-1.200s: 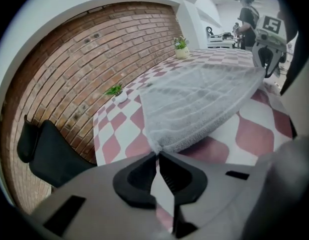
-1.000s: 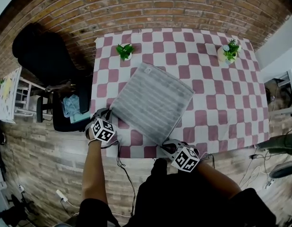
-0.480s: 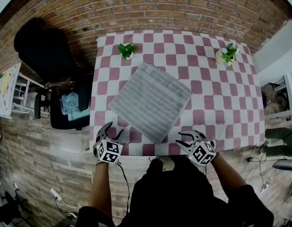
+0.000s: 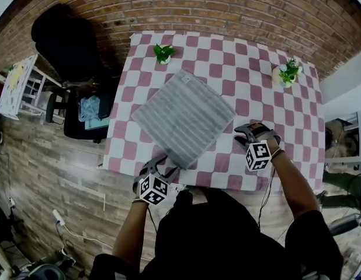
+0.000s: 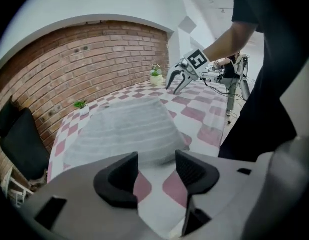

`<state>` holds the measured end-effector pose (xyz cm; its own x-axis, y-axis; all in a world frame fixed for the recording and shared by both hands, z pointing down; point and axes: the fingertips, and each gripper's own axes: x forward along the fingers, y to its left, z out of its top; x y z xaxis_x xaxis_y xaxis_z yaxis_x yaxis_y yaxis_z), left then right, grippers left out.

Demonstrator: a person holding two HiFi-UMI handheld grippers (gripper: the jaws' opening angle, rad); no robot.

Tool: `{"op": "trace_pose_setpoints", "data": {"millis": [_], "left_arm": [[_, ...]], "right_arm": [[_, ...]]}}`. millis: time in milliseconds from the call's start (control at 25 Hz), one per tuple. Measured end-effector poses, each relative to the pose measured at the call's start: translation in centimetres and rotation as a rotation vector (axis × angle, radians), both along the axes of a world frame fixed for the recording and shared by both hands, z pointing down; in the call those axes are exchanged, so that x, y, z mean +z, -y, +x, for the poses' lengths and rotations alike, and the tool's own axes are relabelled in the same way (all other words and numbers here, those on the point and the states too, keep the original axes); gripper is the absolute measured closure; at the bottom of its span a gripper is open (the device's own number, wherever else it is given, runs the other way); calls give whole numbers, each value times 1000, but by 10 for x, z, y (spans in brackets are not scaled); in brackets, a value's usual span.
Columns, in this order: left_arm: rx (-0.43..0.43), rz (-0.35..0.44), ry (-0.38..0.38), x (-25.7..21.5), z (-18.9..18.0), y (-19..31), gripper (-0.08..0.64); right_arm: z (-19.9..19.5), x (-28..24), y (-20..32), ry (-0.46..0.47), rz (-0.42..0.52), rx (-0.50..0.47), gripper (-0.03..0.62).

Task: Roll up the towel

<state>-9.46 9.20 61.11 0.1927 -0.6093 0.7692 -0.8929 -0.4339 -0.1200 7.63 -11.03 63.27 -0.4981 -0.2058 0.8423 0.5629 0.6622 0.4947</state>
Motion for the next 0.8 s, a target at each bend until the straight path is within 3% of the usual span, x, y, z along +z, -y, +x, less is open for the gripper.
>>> {"op": "trace_pose_setpoints", "data": {"millis": [160,360,800], "left_arm": [[-42,-52,-36,10,30,-10,324],[-86,-70,-27,18,60,-14,331],[-152,-139,43,38,78,-8,371]], "right_arm": [[-3,11,37,-102,155,-209,465],[-10,24,76,-192,325,-431,465],[-30,46,84,-293,422,-802,466]]}}
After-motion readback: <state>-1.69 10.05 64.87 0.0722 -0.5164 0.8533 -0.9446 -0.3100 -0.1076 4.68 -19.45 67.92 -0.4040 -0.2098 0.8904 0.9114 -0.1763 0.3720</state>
